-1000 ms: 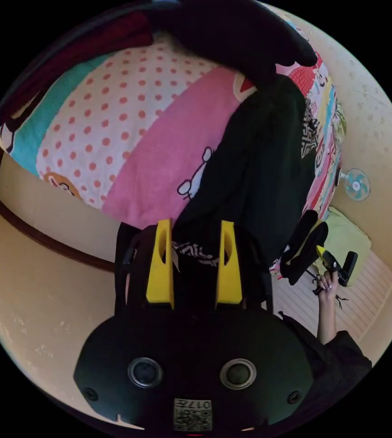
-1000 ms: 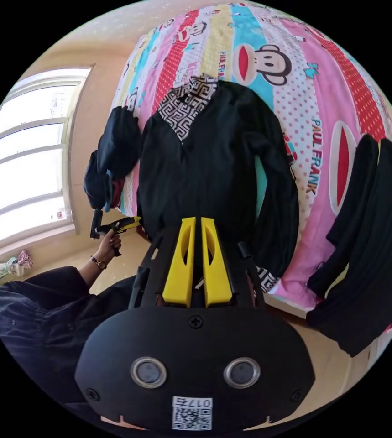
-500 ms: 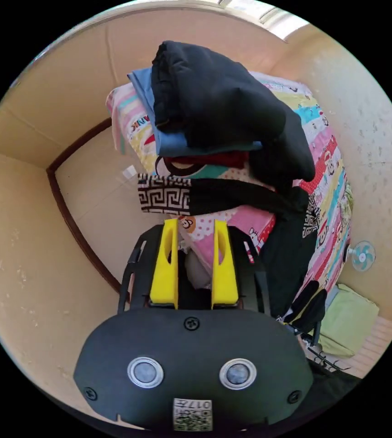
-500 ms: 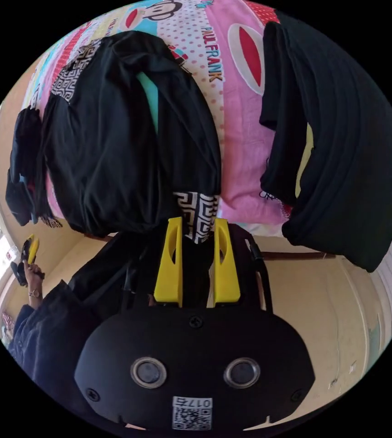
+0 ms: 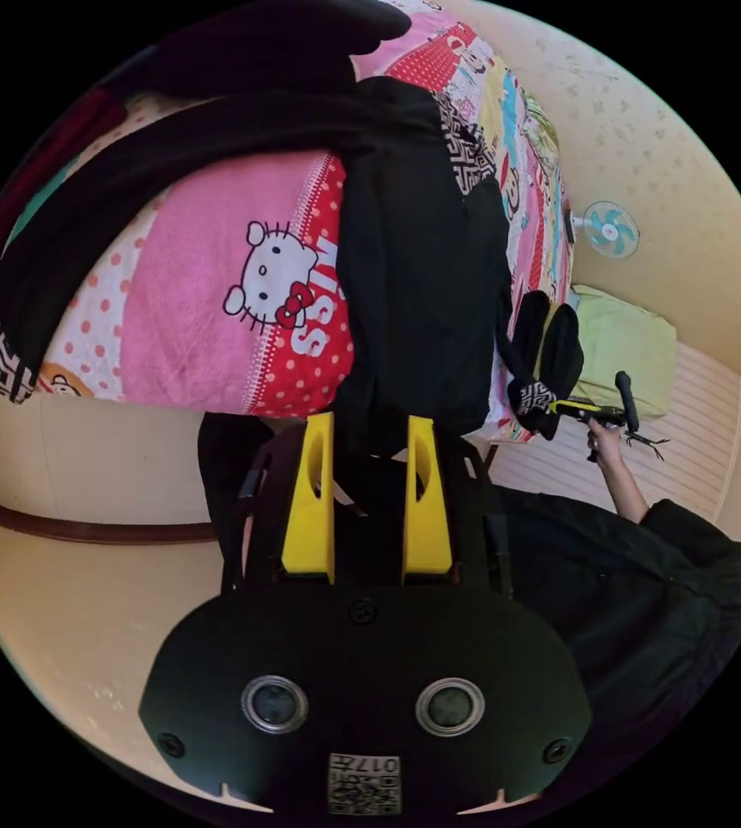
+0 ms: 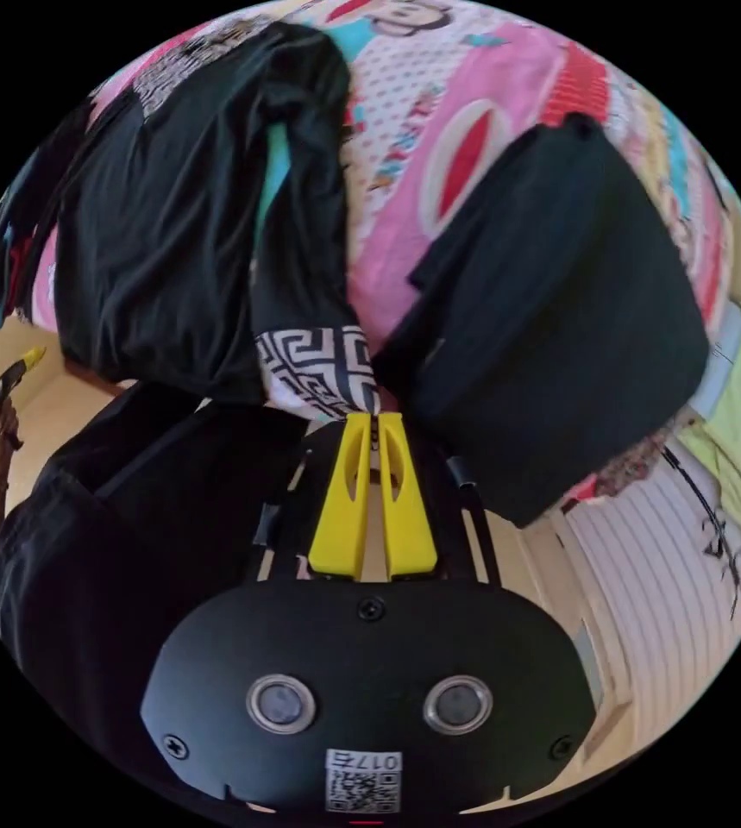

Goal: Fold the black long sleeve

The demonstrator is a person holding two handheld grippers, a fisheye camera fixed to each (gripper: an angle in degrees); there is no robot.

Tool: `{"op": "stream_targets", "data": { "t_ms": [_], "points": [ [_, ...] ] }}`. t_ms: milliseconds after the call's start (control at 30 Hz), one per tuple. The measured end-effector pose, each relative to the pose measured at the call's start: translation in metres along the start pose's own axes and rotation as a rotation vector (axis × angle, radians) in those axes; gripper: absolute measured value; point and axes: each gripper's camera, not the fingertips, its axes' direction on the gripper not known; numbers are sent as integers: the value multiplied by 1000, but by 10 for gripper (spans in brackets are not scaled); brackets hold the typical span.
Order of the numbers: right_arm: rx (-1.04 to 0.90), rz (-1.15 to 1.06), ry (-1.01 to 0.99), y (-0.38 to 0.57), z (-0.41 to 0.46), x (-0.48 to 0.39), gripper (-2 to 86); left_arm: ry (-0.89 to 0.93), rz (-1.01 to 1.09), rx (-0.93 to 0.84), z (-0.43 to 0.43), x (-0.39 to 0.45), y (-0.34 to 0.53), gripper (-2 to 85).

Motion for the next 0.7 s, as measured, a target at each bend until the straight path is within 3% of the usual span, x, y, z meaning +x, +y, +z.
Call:
{"op": "stream_targets", "data": {
  "t_ms": [100, 200, 333, 500, 600, 700],
  "points": [
    [176, 308, -104, 46, -39, 71, 62, -15, 18, -53, 10, -12, -11, 126],
    [295, 244, -250, 68, -40, 52, 92, -3, -6, -117, 28, -26, -18, 126],
    [125, -45, -542, 42, 37, -41, 105, 17, -41, -187, 48, -38, -23, 117],
    [-134, -81, -542, 19, 131, -108, 112, 87, -121, -129, 36, -52, -11, 40],
    [-174, -59, -519, 26, 132, -103, 73, 211, -110, -121, 22, -61, 2, 31],
    [-173, -180, -567, 53, 111, -93, 45, 370, -138, -73, 9, -75, 26, 20]
  ]
}}
